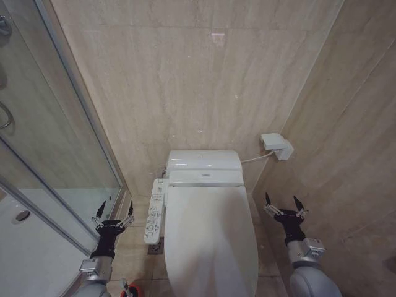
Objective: Open the toilet lid, clean the toilet bowl with a toilet brush, close the toilet lid, and flush.
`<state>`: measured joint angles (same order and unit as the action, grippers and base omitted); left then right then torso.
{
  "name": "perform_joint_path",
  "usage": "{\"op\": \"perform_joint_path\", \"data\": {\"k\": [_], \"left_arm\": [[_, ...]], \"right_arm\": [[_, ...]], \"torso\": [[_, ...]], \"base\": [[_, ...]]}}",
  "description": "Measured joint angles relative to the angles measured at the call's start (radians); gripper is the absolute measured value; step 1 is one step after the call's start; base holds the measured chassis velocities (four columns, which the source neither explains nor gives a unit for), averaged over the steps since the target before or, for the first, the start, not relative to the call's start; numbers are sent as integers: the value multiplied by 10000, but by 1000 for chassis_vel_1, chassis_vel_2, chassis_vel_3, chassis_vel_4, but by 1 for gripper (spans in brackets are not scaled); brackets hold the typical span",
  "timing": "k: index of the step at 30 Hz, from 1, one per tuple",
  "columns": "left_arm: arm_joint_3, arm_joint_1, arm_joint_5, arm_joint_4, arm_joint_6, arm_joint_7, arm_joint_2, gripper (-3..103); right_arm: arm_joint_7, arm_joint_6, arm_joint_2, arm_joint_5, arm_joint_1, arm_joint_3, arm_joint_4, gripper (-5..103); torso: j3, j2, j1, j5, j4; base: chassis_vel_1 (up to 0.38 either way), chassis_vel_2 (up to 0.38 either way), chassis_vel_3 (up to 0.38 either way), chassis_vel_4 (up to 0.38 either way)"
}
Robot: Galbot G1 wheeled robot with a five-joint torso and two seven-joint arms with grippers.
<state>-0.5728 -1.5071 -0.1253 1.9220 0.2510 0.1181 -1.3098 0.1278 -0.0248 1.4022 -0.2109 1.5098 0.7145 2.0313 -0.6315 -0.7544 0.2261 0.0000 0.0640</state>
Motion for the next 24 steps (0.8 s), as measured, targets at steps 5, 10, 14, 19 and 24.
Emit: {"op": "perform_joint_path", "data": {"k": [5,10,14,19,24], "left_arm": [[107,217,-34,-157,46,-63,32,99],[180,330,-35,-246,46,-107,35,99],[180,378,-36,-312,47,-118,53,99],[167,471,-68,-364,48,-155,72,99],[164,543,-106,-413,46,-163,86,99]], "right_arm": [[0,1,0,0,0,0,0,100],[0,0,0,0,0,0,0,100],[0,0,0,0,0,0,0,100],[0,0,0,0,0,0,0,100],[0,0,0,0,0,0,-1,100]], "torso": [[0,0,0,0,0],[0,0,1,0,2],[0,0,1,0,0],[0,0,1,-1,1],[0,0,2,0,2]], "base": [[0,0,0,0],[0,0,0,0],[0,0,0,0],[0,0,0,0],[0,0,0,0]]}}
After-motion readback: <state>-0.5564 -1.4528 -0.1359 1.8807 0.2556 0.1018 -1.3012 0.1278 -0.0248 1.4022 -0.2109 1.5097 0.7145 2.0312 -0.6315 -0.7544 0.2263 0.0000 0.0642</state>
